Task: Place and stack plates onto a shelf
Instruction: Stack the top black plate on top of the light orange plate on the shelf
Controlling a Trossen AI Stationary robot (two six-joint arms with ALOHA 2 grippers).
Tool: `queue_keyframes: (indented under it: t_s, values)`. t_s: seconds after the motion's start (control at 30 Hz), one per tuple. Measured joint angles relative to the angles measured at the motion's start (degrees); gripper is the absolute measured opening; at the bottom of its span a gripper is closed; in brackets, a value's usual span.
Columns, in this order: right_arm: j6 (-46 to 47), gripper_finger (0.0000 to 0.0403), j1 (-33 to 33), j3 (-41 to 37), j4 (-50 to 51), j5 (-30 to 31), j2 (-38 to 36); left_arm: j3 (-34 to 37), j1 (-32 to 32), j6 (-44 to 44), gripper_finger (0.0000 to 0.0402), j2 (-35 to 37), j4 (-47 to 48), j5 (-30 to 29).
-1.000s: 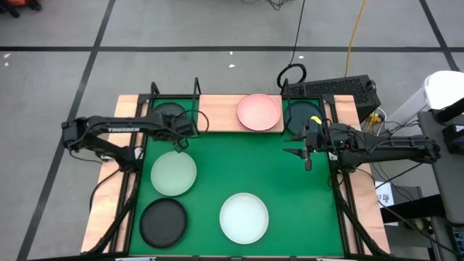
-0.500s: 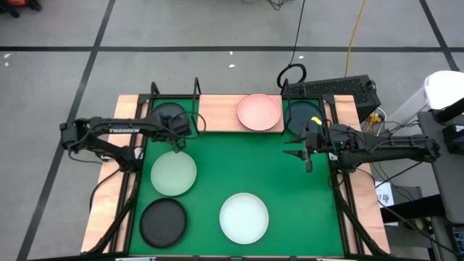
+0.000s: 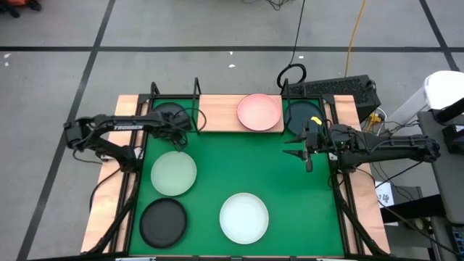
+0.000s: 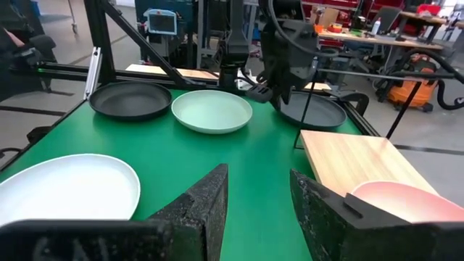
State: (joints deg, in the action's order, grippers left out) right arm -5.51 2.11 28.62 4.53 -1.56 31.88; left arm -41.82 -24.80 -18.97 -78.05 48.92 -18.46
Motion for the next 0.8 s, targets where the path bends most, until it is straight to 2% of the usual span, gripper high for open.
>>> queue_keyframes:
  t_s: [0.43,0.53,0.67,0.8]
  values:
    - [-1.4,0.013,0.0,0.0,0.0,0.0,0.0,0.0,-0.3,-2.2,0.0152,-6.0,-1.0,-1.1]
    - [-1.4,0.013,0.0,0.0,0.0,0.0,0.0,0.0,-0.3,-2.7,0.0111,-6.0,-0.9,-1.0]
    - [-1.4,0.013,0.0,0.0,0.0,0.0,0.0,0.0,-0.3,-4.4,0.0031,-6.0,0.1,-0.8]
    - [-1.4,0.013,0.0,0.0,0.0,0.0,0.0,0.0,0.4,-5.6,0.0009,-4.3,1.9,-0.4]
